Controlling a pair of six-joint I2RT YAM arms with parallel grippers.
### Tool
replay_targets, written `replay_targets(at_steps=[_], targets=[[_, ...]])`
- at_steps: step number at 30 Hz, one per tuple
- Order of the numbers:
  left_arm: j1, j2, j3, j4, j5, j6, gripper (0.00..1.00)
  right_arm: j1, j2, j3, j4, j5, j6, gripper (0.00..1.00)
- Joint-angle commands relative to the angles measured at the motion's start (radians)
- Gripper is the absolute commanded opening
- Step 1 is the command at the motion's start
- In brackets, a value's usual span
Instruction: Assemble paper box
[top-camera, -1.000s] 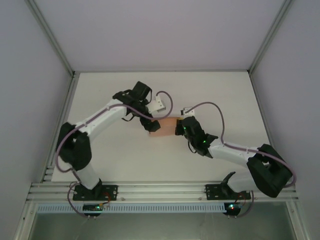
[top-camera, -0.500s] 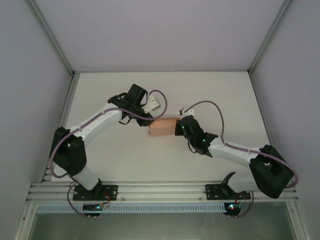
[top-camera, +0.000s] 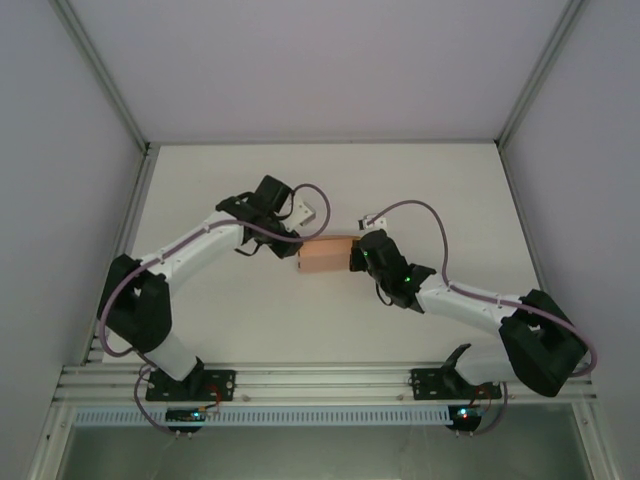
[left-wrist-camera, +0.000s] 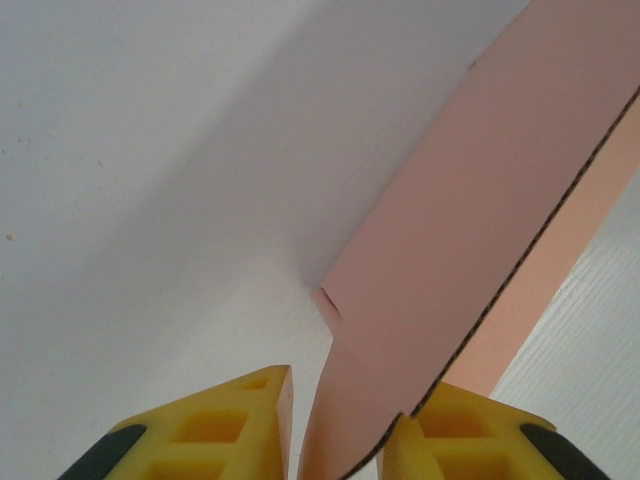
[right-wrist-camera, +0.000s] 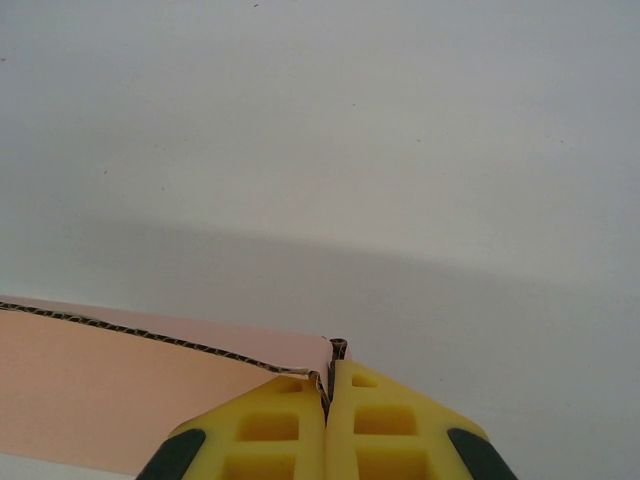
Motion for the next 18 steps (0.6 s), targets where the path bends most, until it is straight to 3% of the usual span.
replay_targets(at_steps=[1,8,18], targets=[[0.003,-0.062,-0.002,0.022,-0.011,-0.066,0.25,0.007,0.032,-0.012,-0.147,-0.019,0.005,0.0],[0.003,-0.062,0.003,0.031,0.004,-0.077,0.24,0.009,0.04,-0.012,-0.151,-0.023,0.006,0.0],[-0.008,-0.039,0.006,0.043,0.05,-0.13,0.0,0.012,0.039,-0.006,-0.162,-0.01,0.001,0.0]])
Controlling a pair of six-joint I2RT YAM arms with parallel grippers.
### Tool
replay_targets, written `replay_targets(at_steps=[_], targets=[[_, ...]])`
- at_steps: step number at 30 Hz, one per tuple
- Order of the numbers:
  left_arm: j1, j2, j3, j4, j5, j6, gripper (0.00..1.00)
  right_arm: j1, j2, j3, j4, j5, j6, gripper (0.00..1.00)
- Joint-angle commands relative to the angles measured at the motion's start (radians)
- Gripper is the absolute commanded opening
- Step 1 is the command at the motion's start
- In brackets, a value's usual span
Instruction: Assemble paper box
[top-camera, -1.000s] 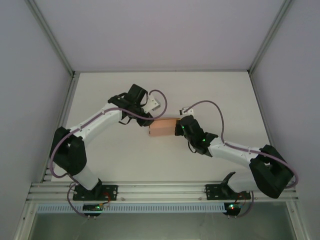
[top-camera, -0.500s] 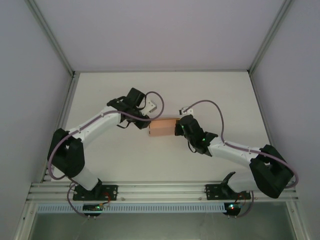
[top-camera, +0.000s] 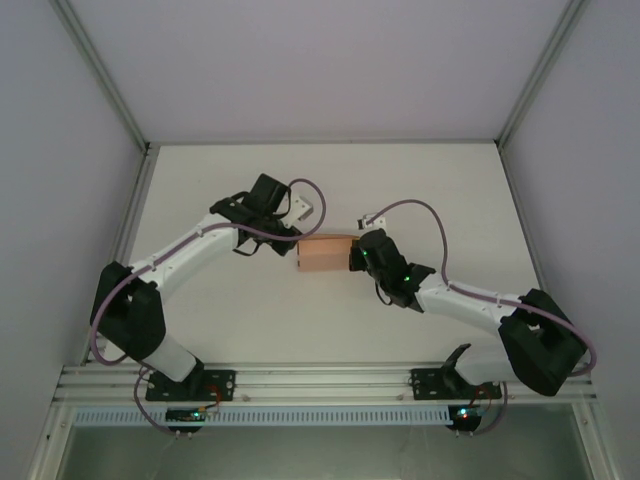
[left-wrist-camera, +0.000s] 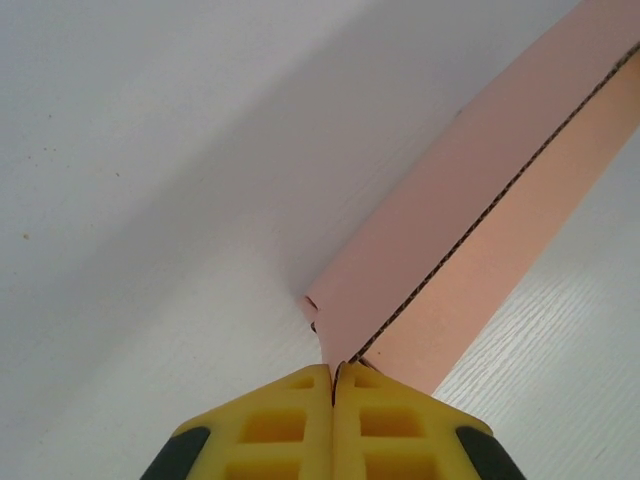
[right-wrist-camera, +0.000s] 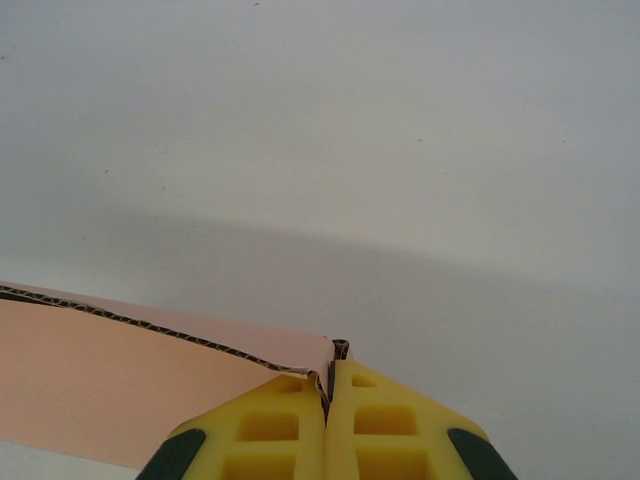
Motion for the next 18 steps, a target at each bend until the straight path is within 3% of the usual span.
replay_targets(at_steps=[1,5,11,18], targets=[[-0.014,0.004,0.01,0.027,0.041,-0.07,0.0,0.015,0.033,-0.01,-0.157,-0.001,0.003,0.0],[-0.05,0.003,-0.009,0.053,0.035,-0.252,0.0,0.036,0.028,0.008,-0.21,0.045,0.06,0.0],[-0.094,0.012,-0.066,0.072,-0.126,-0.512,0.0,0.066,0.029,0.014,-0.246,0.094,0.139,0.0],[-0.098,0.013,-0.073,0.088,-0.093,-0.617,0.0,0.083,0.031,0.028,-0.282,0.116,0.157,0.0]])
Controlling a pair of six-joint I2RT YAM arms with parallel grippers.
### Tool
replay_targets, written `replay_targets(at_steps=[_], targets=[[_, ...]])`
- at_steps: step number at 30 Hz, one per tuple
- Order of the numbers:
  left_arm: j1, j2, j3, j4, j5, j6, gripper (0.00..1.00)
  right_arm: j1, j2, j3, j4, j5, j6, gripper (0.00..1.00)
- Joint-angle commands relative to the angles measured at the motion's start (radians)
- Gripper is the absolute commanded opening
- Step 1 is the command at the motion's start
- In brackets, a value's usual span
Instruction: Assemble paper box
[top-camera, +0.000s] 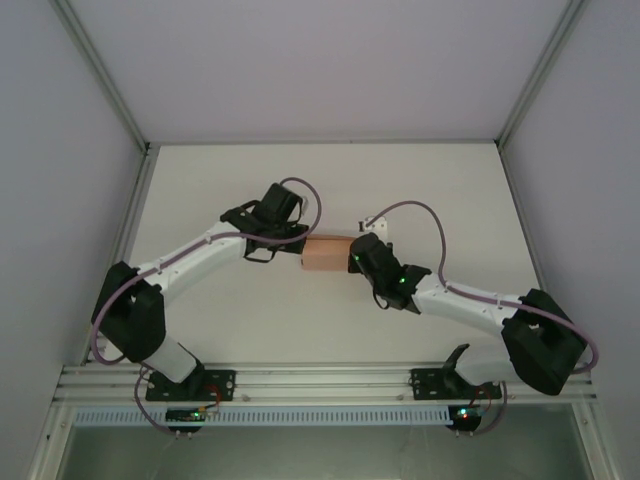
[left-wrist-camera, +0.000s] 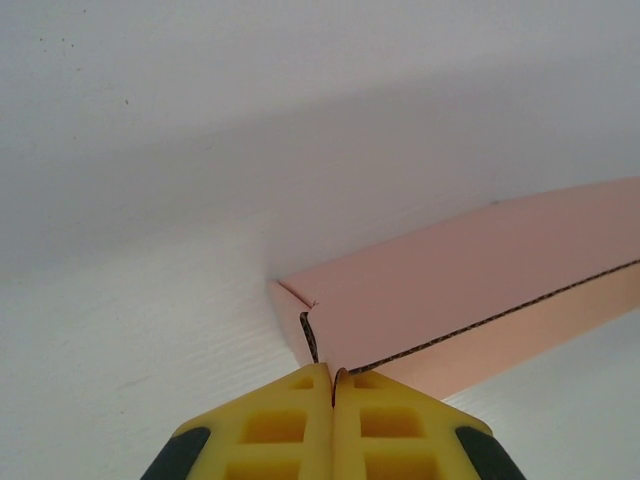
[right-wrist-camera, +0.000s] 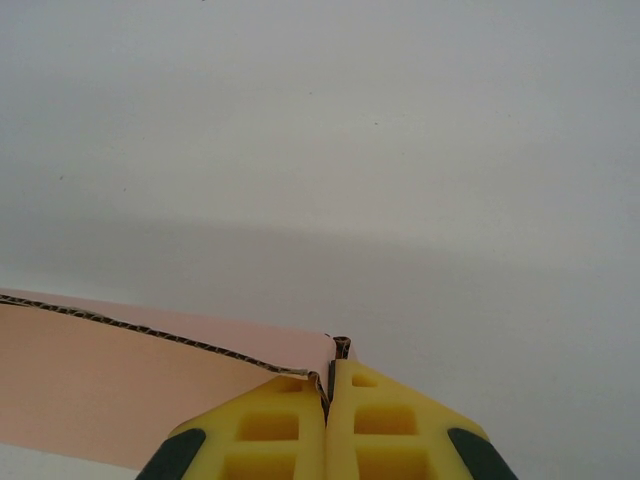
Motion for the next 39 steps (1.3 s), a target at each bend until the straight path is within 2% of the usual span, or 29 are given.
replay_targets(at_steps=[1,4,9,12,15,18,23,26,29,31,35,39], targets=[[-0.014,0.005,-0.021,-0.02,0.044,-0.096,0.0,0.018,0.033,-0.009,-0.166,-0.028,0.036,0.0],[-0.012,-0.001,-0.004,-0.058,0.073,-0.102,0.0,0.023,0.036,-0.003,-0.181,-0.025,0.042,0.0],[-0.047,0.015,-0.052,-0.045,0.019,-0.031,0.0,0.029,0.034,-0.021,-0.152,-0.021,0.041,0.0],[-0.066,0.022,-0.109,-0.013,-0.011,-0.043,0.0,0.034,0.028,-0.029,-0.149,-0.002,0.031,0.0],[-0.095,0.006,-0.191,0.029,-0.057,-0.048,0.0,0.047,0.019,-0.085,-0.04,-0.006,-0.045,0.0],[-0.116,0.009,-0.246,0.042,-0.122,-0.068,0.0,0.049,0.018,-0.156,0.081,-0.064,-0.09,0.0],[-0.115,0.028,-0.29,0.087,-0.108,-0.094,0.0,0.045,0.006,-0.192,0.132,-0.129,-0.114,0.02],[-0.116,0.028,-0.29,0.084,-0.109,-0.101,0.0,0.028,-0.03,-0.176,0.098,-0.157,-0.121,0.14],[-0.116,0.022,-0.283,0.079,-0.111,-0.096,0.0,-0.017,-0.084,-0.137,0.068,-0.254,-0.136,0.28],[-0.116,0.021,-0.279,0.075,-0.111,-0.09,0.0,-0.053,-0.126,-0.114,0.059,-0.331,-0.149,0.46],[-0.116,0.026,-0.261,0.063,-0.112,-0.078,0.0,-0.139,-0.199,-0.064,0.048,-0.462,-0.155,0.7],[-0.116,0.032,-0.25,0.061,-0.101,-0.06,0.0,-0.215,-0.206,-0.018,0.041,-0.467,-0.146,0.77]])
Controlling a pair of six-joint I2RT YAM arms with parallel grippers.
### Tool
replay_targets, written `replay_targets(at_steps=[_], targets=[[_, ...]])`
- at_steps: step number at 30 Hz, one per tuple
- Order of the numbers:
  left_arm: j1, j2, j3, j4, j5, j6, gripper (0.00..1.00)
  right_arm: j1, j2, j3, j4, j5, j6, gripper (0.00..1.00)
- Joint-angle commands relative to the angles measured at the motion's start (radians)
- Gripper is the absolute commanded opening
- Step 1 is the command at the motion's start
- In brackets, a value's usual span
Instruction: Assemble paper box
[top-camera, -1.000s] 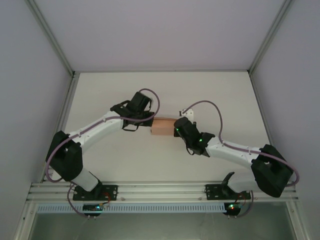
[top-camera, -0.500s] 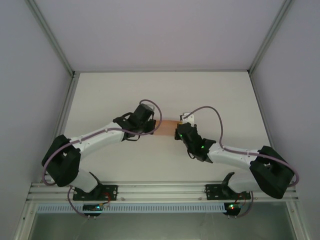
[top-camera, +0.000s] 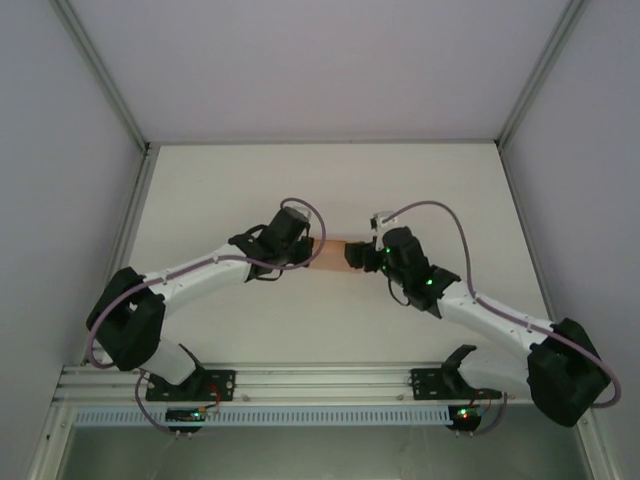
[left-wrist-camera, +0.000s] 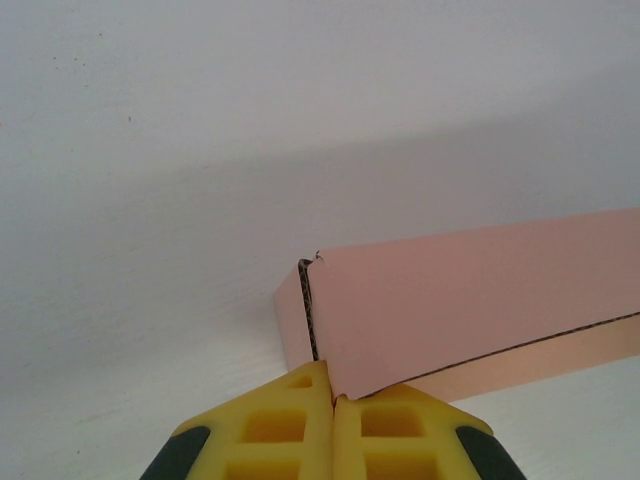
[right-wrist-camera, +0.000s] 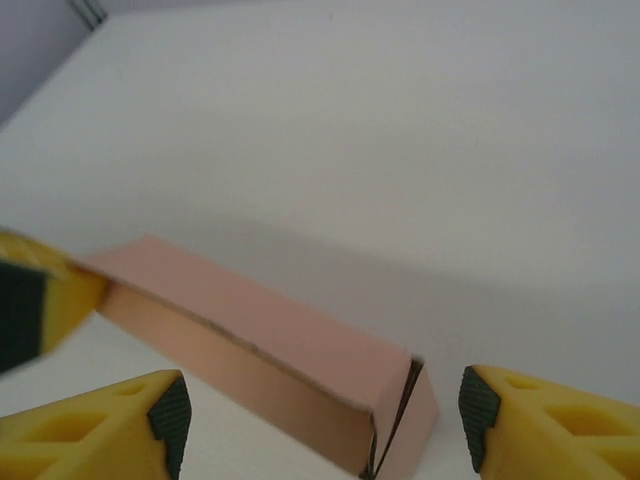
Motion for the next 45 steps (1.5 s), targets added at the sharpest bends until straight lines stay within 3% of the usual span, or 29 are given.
replay_targets(at_steps=[1,6,17,20,26,30,31,33,34,38,42,45], targets=[[-0.013,0.073,-0.043,-0.197,0.072,0.015,0.0,-0.05,0.0,0.063,-0.026,-0.064,0.002,0.8],[-0.012,0.074,-0.035,-0.208,0.089,0.016,0.0,-0.11,0.097,0.127,-0.102,-0.081,0.047,0.75],[-0.011,0.044,-0.006,-0.227,0.136,0.082,0.03,-0.125,0.196,0.003,-0.122,-0.044,0.132,0.64],[-0.004,0.018,0.041,-0.257,0.165,0.14,0.28,-0.108,0.206,-0.039,-0.083,-0.051,0.191,0.63],[0.018,-0.066,0.123,-0.329,0.236,0.208,0.53,-0.088,0.214,-0.084,-0.052,-0.029,0.241,0.61],[0.055,-0.128,0.127,-0.306,0.268,0.174,0.75,-0.085,0.215,-0.092,-0.059,-0.027,0.252,0.6],[0.073,-0.133,0.126,-0.272,0.276,0.151,0.86,-0.083,0.214,-0.094,-0.06,-0.023,0.254,0.6],[0.123,-0.128,0.117,-0.213,0.331,0.111,0.89,-0.082,0.216,-0.095,-0.06,-0.023,0.254,0.6],[0.144,-0.115,0.115,-0.184,0.36,0.088,0.99,-0.081,0.217,-0.096,-0.059,-0.023,0.254,0.6],[0.212,-0.018,0.134,-0.111,0.502,0.044,1.0,-0.079,0.224,-0.095,-0.059,-0.02,0.258,0.6],[0.243,0.048,0.111,-0.061,0.564,0.022,1.0,-0.08,0.235,-0.093,-0.063,-0.023,0.262,0.59],[0.279,0.055,0.04,-0.003,0.618,-0.016,0.85,-0.08,0.237,-0.1,-0.057,-0.034,0.267,0.59]])
